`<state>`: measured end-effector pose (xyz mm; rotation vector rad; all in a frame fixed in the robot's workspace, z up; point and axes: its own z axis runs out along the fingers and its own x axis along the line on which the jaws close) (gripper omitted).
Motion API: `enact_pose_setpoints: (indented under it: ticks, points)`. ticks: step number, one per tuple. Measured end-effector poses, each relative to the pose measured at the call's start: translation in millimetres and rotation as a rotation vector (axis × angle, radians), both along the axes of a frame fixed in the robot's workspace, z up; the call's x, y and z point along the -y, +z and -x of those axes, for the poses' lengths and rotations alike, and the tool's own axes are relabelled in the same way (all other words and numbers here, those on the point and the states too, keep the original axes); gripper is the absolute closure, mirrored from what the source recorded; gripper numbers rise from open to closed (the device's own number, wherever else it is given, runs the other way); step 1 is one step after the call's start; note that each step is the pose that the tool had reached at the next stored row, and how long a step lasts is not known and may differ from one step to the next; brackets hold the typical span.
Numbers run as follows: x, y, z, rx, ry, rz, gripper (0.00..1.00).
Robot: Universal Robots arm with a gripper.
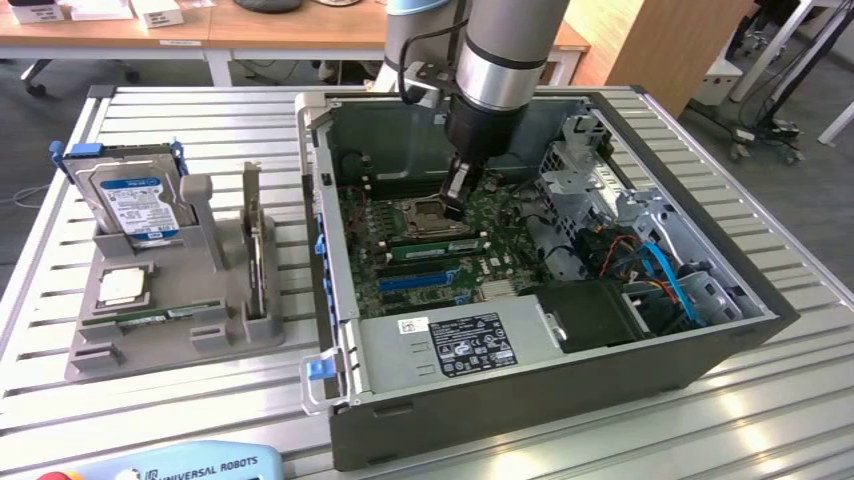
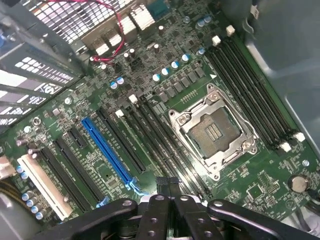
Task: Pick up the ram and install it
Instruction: 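Press down the ram until it locks into place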
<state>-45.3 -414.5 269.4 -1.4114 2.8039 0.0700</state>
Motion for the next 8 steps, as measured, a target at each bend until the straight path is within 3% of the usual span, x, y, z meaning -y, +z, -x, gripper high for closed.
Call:
enact_pose_setpoints:
  ticks: [8]
  points:
    - [0.0, 0.0, 1.2, 0.0, -0.065, 0.0, 0.9]
